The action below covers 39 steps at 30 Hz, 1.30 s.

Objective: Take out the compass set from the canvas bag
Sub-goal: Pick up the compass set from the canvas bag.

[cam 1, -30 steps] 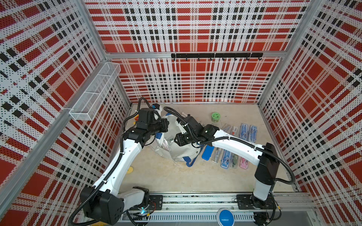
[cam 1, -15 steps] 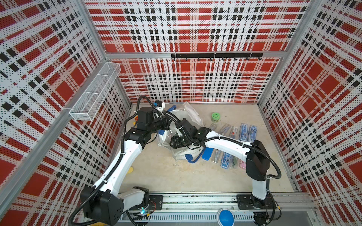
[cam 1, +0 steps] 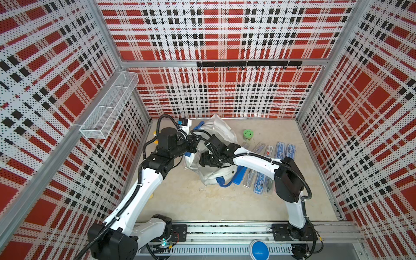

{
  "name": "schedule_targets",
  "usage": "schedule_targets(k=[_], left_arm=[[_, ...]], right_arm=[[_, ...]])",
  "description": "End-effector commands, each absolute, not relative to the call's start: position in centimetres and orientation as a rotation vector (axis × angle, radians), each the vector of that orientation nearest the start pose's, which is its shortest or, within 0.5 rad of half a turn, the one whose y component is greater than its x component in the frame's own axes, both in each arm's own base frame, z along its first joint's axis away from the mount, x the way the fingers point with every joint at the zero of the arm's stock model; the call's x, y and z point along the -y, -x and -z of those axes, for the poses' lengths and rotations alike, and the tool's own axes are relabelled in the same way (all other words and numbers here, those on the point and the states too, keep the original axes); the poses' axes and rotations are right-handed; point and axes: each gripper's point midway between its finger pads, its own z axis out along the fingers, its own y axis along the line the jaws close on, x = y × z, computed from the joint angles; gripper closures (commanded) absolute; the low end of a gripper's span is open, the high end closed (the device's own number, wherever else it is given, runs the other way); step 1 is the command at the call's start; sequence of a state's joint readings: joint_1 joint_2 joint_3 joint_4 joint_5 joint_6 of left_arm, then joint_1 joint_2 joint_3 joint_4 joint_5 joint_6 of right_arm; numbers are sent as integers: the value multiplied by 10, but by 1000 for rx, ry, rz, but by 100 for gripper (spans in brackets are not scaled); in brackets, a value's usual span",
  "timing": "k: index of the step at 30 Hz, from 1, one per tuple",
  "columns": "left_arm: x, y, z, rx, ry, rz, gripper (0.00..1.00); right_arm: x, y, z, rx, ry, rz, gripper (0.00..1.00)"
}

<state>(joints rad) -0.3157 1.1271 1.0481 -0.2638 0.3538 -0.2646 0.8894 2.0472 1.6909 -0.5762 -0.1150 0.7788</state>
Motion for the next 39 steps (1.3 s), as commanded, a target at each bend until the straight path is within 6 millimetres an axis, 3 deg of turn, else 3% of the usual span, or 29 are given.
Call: schedule_targets(k=[1, 6, 13, 19, 23, 31, 39], left_arm=[[199, -330, -356, -1788, -398, 821, 100], [206, -332, -355, -1808, -398, 831, 100], [214, -332, -353, -1847, -396, 861, 100], [215, -334, -350, -1864, -385, 879, 100], [216, -334, -349, -1875, -382, 883, 100], [204, -336, -343, -1897, -337, 886, 100], [195, -342, -340, -1919, -275, 889, 100]], right_arm=[[-442, -340, -116, -2677, 154, -865, 27], [-453, -349, -108, -2672, 171, -896, 26], [-449, -357, -79, -2727, 170, -835, 26], [-463, -362, -70, -2722, 202, -899, 31], [-473, -365, -72, -2692, 198, -991, 42], [-490, -363, -100, -2539, 174, -1279, 59], [-494, -368, -107, -2526, 121, -1368, 76]])
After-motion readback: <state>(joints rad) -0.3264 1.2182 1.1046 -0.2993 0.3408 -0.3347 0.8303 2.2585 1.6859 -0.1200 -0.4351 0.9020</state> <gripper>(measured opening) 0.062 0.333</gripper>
